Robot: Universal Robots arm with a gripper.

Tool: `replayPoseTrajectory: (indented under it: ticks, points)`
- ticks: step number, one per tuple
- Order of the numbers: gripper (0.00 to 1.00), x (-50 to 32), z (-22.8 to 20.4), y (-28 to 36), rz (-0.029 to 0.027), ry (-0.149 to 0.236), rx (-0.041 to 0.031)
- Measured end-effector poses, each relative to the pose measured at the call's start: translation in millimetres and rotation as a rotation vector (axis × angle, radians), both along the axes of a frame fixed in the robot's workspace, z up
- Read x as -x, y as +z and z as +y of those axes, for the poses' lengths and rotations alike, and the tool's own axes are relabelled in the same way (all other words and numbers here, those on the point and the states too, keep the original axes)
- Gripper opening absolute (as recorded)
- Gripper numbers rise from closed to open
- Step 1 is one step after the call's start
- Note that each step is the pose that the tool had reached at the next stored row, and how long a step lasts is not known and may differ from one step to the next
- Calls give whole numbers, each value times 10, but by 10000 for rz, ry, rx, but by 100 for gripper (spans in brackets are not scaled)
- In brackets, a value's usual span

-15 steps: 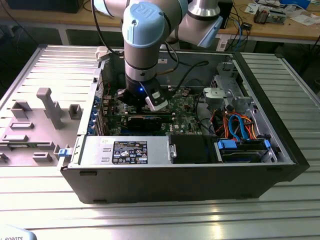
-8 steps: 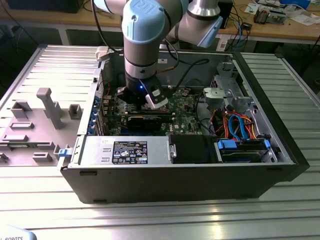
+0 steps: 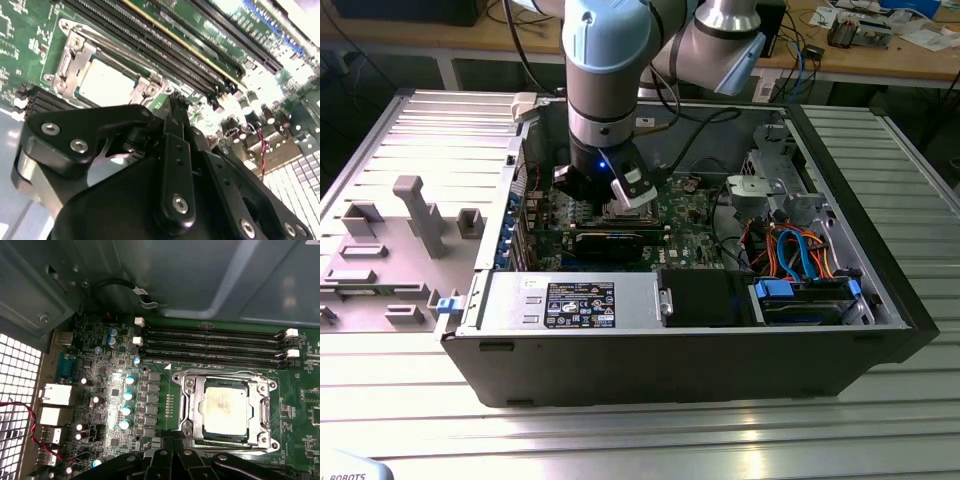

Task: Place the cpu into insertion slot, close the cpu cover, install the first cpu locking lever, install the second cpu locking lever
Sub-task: 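Install the second cpu locking lever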

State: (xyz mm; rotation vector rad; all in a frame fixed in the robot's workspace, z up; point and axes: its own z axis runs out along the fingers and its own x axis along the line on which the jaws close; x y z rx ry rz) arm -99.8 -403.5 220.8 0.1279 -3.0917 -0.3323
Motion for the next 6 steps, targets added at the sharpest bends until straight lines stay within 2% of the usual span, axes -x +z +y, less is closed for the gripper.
replayPoseTrajectory:
  ticks: [6]
  points:
    - [11,0,0,1,5,0,2]
